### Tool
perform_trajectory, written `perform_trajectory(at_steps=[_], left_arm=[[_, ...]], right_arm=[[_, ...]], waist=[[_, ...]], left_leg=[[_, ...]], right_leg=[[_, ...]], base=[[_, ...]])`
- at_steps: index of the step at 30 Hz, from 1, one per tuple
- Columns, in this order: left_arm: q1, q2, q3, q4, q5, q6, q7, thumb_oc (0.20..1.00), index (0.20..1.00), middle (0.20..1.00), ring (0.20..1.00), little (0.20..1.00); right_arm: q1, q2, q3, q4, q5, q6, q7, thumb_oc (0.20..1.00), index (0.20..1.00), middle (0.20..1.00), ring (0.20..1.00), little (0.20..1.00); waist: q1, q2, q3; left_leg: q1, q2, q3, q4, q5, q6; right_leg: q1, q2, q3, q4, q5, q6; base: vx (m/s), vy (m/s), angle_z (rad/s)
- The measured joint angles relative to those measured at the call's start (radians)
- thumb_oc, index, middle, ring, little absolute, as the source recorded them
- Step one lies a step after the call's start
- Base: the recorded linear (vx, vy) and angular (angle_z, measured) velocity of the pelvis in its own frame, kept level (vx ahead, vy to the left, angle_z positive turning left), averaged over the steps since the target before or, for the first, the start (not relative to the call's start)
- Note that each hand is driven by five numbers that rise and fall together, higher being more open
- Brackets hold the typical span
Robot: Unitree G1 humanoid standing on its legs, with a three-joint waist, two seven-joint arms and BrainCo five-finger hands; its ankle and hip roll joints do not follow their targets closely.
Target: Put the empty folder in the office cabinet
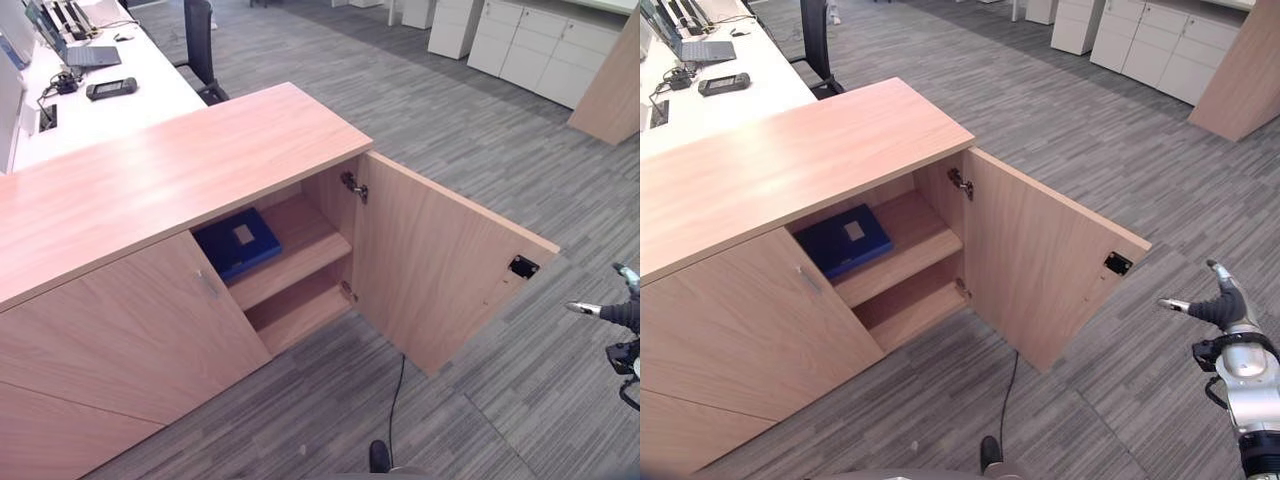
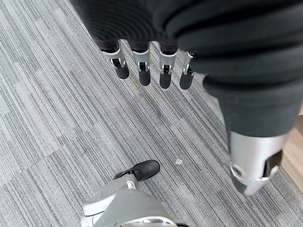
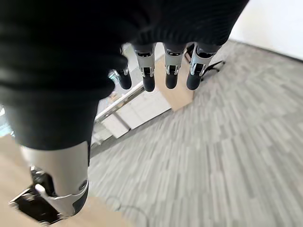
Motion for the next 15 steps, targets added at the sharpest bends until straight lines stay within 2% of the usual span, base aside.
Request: perform_trajectory(at_steps=[7, 13, 15], left_arm=[[-0.006, 0.008, 0.0, 0.018, 0.001, 0.001, 0.0, 1.0, 1.0, 1.0, 1.0, 1.0], [-0.006, 0.011, -0.001, 0.019, 0.003, 0.003, -0.001, 1.0, 1.0, 1.0, 1.0, 1.0], [-0.011, 0.018, -0.001, 0.02, 0.003, 0.003, -0.001, 1.0, 1.0, 1.0, 1.0, 1.0]], right_arm=[[-0.012, 0.0, 0.034, -0.003, 0.015, -0.005, 0.023, 1.0, 1.0, 1.0, 1.0, 1.0], [0.054, 0.002, 0.03, -0.005, 0.038, -0.004, 0.028, 1.0, 1.0, 1.0, 1.0, 1.0], [0.054, 0.005, 0.034, -0.005, 0.054, -0.004, 0.03, 1.0, 1.0, 1.0, 1.0, 1.0]], waist=[[-0.007, -0.009, -0.003], [-0.025, -0.027, -0.014], [-0.035, -0.042, -0.015]], left_leg=[[0.017, 0.001, 0.011, -0.007, 0.0, 0.0], [0.026, 0.005, 0.03, -0.011, -0.001, -0.001], [0.03, 0.009, 0.051, -0.006, -0.003, -0.004]], right_leg=[[0.008, 0.002, 0.01, -0.005, 0.0, 0.0], [0.0, 0.011, 0.026, -0.005, -0.001, -0.001], [-0.002, 0.022, 0.048, -0.005, 0.001, 0.001]], base=[[0.02, -0.024, -0.04], [0.04, -0.075, -0.1], [0.02, -0.102, -0.32]])
